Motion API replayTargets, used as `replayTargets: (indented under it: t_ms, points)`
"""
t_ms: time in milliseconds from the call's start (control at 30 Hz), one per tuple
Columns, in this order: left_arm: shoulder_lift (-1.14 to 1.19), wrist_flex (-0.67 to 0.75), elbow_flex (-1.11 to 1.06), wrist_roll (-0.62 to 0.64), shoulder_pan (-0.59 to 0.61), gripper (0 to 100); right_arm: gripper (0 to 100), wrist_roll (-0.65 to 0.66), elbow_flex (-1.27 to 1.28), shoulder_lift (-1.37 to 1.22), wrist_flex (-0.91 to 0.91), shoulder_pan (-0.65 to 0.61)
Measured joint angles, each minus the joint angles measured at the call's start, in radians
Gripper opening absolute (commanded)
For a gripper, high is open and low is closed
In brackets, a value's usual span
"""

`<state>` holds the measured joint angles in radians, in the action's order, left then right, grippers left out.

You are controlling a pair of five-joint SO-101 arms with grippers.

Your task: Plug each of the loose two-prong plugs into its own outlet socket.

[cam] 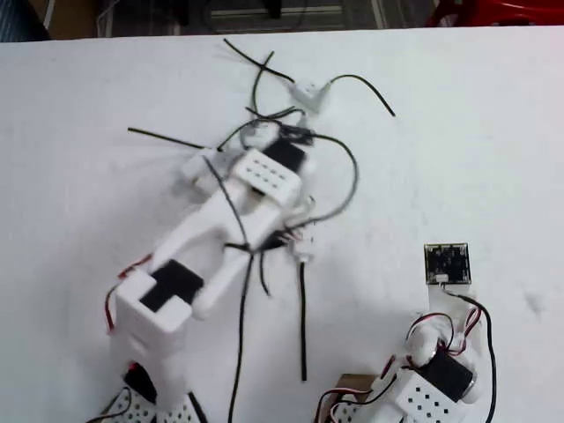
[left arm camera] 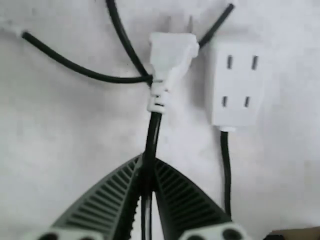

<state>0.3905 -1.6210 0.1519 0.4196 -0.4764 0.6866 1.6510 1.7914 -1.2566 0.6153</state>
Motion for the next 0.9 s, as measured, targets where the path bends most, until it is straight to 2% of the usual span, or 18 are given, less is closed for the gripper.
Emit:
replayTargets:
  t_ms: [100,267,333,533,700,900]
  points:
    - [0.000,0.011,0.000,-0.084,0.051,8,1.9,0.000,0.000,0.000,0.000,0.000]
    - [0.000,0.011,0.000,-0.235,0.055,34,1.9,0.000,0.000,0.000,0.000,0.000]
    - [0.000,0.011,0.000,-0.296,0.060,39,1.9,0.000,0.000,0.000,0.000,0.000]
    - [0.000,0.069,0.000,-0.336,0.061,38,1.9,0.000,0.000,0.000,0.000,0.000]
    - [0.000,0.216,0.000,-0.338,0.064,38,1.9,0.000,0.000,0.000,0.000,0.000]
    - [0.094,0.282,0.089,-0.345,0.123,30,1.9,0.000,0.000,0.000,0.000,0.000]
